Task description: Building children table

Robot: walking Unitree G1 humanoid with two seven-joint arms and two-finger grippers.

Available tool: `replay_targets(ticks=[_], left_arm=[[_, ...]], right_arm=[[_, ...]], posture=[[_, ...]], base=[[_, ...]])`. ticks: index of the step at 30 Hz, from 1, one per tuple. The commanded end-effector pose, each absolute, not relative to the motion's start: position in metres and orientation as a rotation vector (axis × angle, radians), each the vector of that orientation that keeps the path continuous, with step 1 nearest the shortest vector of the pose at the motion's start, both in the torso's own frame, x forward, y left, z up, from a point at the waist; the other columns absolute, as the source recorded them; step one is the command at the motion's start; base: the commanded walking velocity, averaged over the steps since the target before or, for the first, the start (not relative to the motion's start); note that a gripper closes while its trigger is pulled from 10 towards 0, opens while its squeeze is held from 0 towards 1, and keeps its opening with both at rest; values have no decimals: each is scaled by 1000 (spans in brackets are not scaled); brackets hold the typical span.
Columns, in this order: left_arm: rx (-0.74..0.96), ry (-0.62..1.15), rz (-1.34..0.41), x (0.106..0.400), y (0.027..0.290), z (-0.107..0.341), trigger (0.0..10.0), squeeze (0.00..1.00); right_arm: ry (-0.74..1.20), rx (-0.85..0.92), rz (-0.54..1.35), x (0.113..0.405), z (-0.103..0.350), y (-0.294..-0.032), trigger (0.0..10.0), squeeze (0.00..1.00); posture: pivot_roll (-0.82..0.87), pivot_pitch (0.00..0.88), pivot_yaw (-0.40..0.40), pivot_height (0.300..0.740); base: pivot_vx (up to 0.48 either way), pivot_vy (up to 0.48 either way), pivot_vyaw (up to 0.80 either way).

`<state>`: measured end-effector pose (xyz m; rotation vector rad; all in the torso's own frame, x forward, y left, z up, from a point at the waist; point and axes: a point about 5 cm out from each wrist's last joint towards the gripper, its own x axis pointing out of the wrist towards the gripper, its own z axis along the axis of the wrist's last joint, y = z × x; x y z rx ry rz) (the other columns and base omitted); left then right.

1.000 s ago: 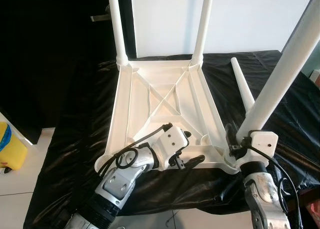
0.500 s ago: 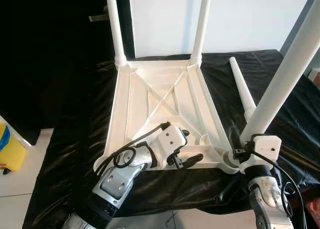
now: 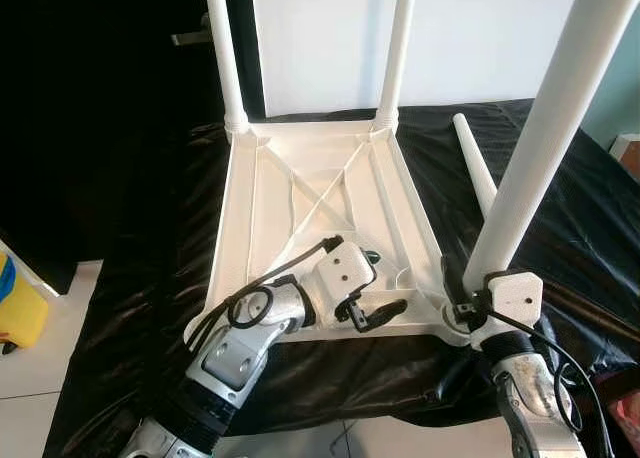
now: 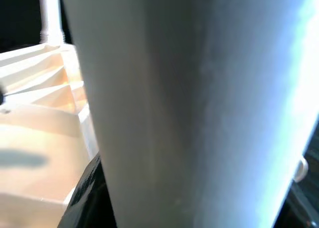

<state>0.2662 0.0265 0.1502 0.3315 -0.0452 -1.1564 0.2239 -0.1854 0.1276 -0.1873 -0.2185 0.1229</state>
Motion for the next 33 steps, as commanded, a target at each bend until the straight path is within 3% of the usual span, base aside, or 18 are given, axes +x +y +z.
replay_targets(ticks=[1, 20, 33], left_arm=[[342, -45, -1149, 268, 28, 150, 10000, 0], [352, -22, -1190, 262, 30, 146, 10000, 0], [347, -24, -1175, 263, 32, 147, 10000, 0]], right_arm=[[-162, -177, 132, 221, 117, -187, 10000, 0], [-124, -35, 238, 223, 113, -174, 10000, 0], [-152, -134, 320, 216, 109, -171, 10000, 0]], posture=[[-36, 22, 8, 740], [-27, 35, 5, 740], [-25, 38, 6, 740]], base=[[0, 0, 0], [0, 0, 0], [0, 0, 0]])
